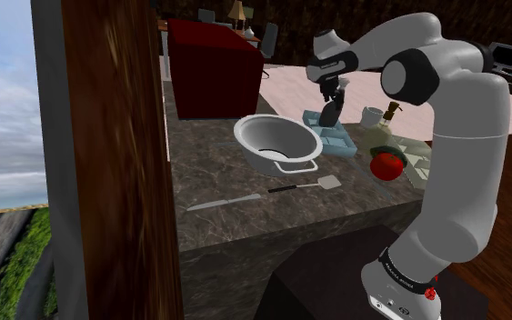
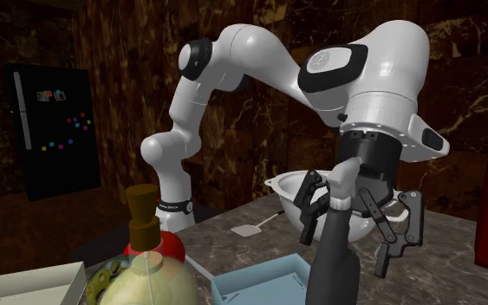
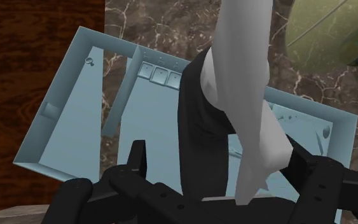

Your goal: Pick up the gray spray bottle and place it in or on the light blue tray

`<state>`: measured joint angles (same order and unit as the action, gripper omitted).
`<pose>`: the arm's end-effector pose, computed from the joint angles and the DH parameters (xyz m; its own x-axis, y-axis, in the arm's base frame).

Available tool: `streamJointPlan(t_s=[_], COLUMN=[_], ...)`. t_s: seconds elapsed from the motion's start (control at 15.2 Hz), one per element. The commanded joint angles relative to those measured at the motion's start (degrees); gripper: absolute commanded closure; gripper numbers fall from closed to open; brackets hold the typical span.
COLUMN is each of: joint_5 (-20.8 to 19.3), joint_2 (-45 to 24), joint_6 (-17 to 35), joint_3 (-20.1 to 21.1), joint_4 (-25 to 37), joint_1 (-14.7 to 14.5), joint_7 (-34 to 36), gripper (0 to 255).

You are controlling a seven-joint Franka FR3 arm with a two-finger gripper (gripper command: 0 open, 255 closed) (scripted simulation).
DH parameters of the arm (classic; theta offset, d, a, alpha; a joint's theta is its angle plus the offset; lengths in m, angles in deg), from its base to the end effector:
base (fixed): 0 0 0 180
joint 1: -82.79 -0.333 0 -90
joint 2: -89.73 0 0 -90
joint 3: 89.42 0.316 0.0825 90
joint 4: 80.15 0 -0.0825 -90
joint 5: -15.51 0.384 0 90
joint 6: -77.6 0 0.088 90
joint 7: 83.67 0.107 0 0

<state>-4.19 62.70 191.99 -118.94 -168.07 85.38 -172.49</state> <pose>0.5967 -0.3357 0.4246 0.3252 0.7926 -0.5158 0.9253 -0.3793 0.0006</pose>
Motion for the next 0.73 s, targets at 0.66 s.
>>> streamJointPlan(t_s=[0.66], joint_5=[0.0], joint_2=[1.2], joint_6=[-5.6], joint_3=[0.3], joint_4=[4.0], joint_1=[-1.5], joint_7=[-0.3], gripper=[0])
